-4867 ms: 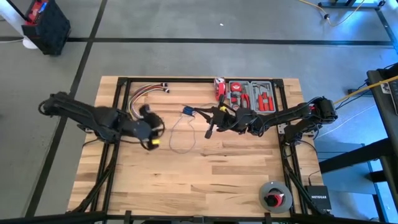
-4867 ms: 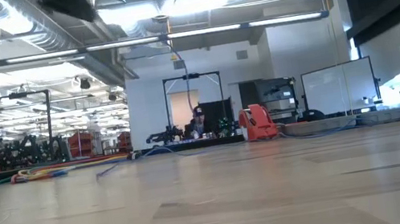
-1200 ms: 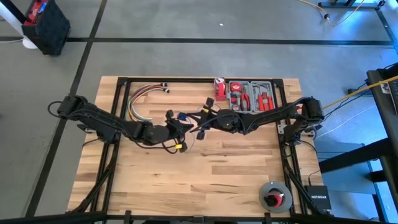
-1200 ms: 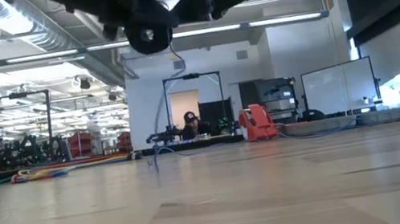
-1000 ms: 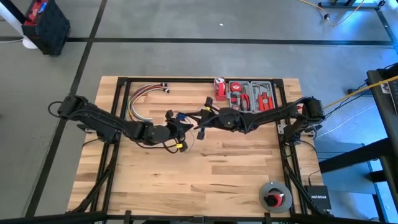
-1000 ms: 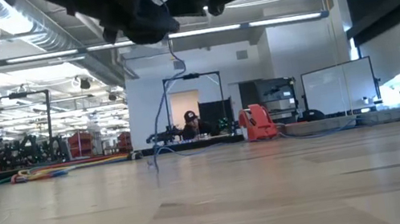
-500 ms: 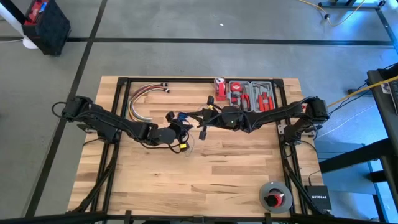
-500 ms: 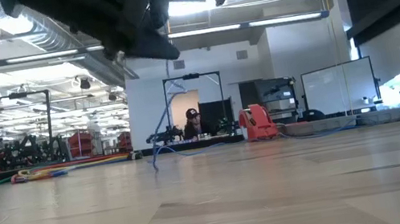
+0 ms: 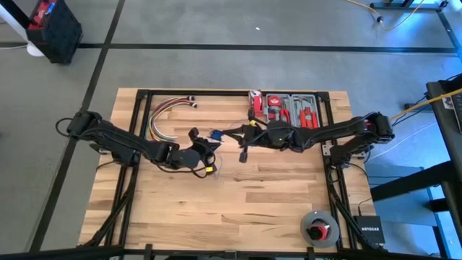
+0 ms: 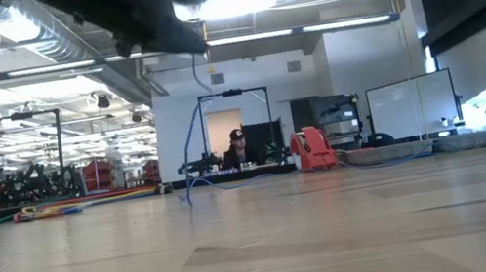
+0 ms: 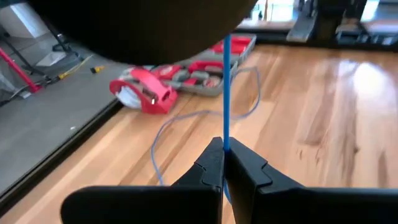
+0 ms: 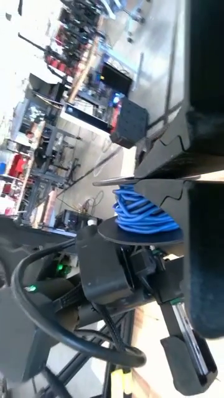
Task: Coil cords
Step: Coil the blue wire on the black spool
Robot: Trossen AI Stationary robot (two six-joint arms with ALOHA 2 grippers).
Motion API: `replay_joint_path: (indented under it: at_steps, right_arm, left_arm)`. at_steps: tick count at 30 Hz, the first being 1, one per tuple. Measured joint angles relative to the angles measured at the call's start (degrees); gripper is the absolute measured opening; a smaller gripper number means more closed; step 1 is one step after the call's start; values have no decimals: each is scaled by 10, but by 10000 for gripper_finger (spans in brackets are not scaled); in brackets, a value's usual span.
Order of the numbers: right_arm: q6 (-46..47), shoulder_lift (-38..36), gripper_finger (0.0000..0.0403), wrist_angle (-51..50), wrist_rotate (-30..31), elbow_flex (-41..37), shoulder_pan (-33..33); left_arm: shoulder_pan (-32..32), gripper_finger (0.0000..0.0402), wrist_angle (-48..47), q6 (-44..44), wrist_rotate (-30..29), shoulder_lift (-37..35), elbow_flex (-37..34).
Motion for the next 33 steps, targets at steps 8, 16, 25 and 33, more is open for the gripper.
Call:
replay_joint_path:
  at_steps: [8, 16, 25, 33]
  right_arm:
    - [-26, -18, 2, -147, 8, 68, 0]
    - [-39, -18, 2, -229, 11, 125, 0]
    - [-43, -18, 2, -229, 10, 138, 0]
    - [-53, -18, 2, -229, 15, 138, 0]
  left_arm:
    - [0, 0, 9, -1, 1, 1, -1]
    - [-2, 0, 48, 14, 4, 2, -1]
    - [-6, 0, 79, 45, 4, 2, -2]
    - [-6, 0, 80, 44, 4, 2, -2]
